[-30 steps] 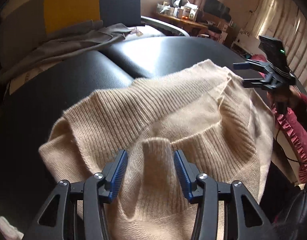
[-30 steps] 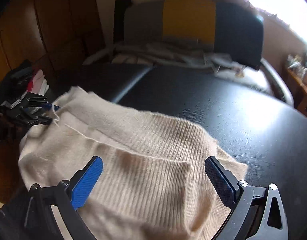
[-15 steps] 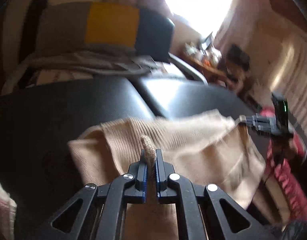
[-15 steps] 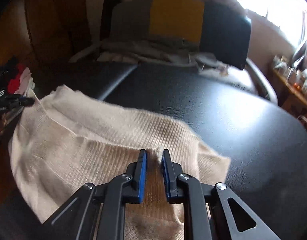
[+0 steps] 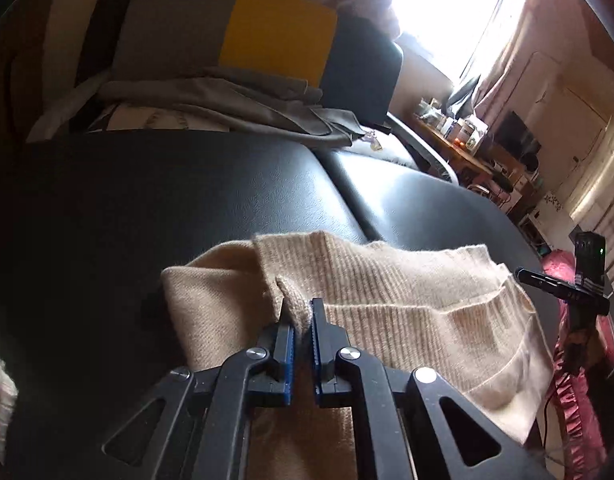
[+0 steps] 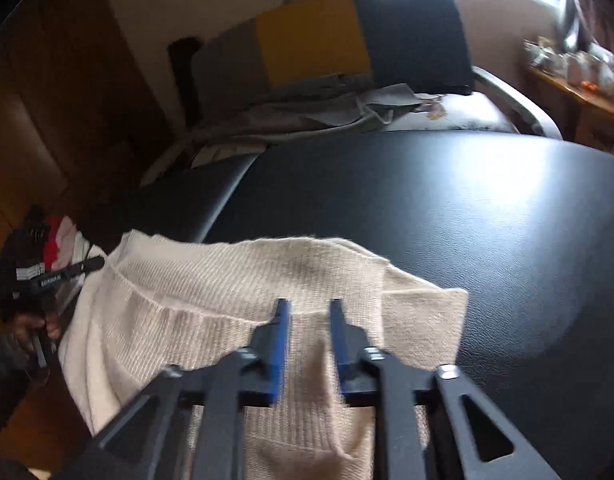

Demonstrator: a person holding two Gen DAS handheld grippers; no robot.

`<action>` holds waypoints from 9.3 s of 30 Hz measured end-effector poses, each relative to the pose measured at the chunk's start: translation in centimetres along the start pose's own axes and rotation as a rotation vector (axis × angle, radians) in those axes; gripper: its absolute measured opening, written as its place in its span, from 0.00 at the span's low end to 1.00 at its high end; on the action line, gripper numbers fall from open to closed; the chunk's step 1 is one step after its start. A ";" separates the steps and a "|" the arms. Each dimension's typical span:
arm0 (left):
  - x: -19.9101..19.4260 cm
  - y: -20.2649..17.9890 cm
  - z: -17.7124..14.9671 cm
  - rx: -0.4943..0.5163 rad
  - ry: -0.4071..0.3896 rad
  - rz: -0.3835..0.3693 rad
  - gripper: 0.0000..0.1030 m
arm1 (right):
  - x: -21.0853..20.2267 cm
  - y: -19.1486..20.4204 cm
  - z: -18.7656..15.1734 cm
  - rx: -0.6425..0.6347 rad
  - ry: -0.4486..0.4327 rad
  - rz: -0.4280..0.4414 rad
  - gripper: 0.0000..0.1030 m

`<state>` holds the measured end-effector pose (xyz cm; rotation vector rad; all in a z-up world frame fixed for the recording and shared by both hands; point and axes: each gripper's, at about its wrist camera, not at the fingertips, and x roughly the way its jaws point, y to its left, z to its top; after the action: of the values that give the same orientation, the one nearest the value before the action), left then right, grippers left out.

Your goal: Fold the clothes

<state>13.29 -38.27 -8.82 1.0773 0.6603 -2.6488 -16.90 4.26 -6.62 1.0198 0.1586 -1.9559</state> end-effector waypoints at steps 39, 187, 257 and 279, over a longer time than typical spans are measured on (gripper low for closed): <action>-2.2 -2.6 -10.3 0.004 -0.137 0.197 0.30 | 0.9 10.6 -4.6 -0.218 -0.061 -0.263 0.84; -6.7 6.7 1.1 -0.330 0.084 -0.151 0.14 | -2.0 12.8 -6.1 -0.327 0.220 0.130 1.00; -2.2 -11.7 -0.9 -0.306 0.192 -0.480 0.36 | -3.8 12.1 0.5 -0.174 0.218 0.433 1.00; -3.0 -18.1 -7.5 0.066 0.192 -0.578 0.40 | -10.3 5.6 -11.7 0.422 -0.074 0.400 1.00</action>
<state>13.67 -18.72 -5.52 1.3366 1.0700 -3.0801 -2.98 13.28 -5.44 1.1401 -0.4842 -1.6837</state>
